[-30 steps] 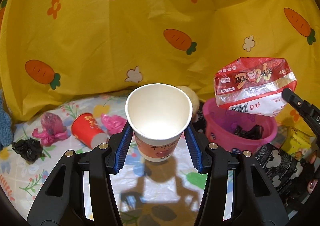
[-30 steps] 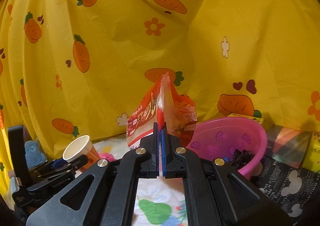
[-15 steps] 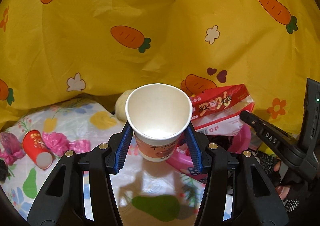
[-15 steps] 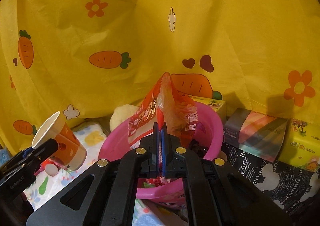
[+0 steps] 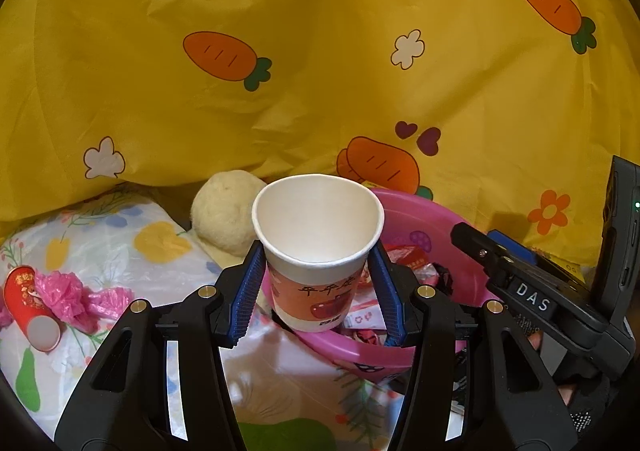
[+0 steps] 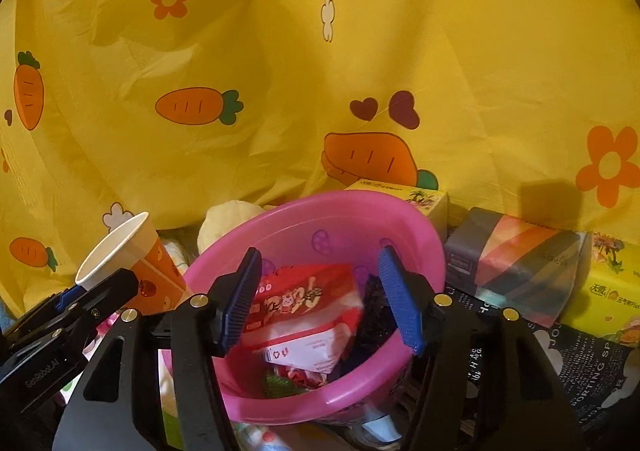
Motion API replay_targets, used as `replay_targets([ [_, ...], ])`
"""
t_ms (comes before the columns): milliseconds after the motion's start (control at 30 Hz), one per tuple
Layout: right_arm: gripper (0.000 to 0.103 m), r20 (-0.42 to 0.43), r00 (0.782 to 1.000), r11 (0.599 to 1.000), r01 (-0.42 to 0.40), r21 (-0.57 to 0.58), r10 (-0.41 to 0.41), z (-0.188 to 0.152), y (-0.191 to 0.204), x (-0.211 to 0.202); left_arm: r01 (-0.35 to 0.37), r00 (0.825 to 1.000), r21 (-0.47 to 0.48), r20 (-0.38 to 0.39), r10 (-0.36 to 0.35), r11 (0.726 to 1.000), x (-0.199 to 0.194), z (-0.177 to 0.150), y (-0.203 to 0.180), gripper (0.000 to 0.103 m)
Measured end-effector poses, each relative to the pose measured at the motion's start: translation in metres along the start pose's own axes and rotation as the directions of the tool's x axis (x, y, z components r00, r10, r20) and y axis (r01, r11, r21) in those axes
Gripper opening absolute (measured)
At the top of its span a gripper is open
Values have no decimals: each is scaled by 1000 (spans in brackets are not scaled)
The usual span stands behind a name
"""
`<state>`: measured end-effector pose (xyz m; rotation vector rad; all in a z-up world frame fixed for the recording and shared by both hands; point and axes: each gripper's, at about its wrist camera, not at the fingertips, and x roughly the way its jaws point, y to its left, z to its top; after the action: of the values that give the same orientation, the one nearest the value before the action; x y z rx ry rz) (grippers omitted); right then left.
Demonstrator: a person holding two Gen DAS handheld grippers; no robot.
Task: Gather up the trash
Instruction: 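Carry the snack bag and white cup over the pink bucket and open both tools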
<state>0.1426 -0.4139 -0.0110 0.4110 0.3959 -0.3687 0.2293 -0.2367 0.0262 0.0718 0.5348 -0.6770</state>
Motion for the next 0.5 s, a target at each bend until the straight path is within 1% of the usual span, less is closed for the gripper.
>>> replay_targets([
  [100,61,29,999,1000,26,13,-27,0,-6,-7,37,999,-9,-1,-37,999,6,2,-4,52],
  [200,61,62,997,999,40,12,-41,1,-8,-15,60,998,8,-8,-60,998,13,1,-13,52],
  [300,62,80,996,999,43,5,-43,2,-7,-20,117,992,2,-55,-116,993,25,-4,-16,59],
  [333,63,85,996,999,39,2,-39,2,-7,-21,122,990,-2,-74,-122,993,28,-6,-15,66],
  [367,63,88,995,999,37,0,-37,2,-7,-22,100,991,-8,-83,-100,995,30,-8,-13,78],
  [433,63,92,995,999,35,2,-35,2,-6,-24,57,996,-39,-62,-59,998,27,-9,-3,88],
  [500,64,97,995,1000,28,5,-28,1,-7,-26,32,998,-79,-52,-36,996,22,-8,10,90],
])
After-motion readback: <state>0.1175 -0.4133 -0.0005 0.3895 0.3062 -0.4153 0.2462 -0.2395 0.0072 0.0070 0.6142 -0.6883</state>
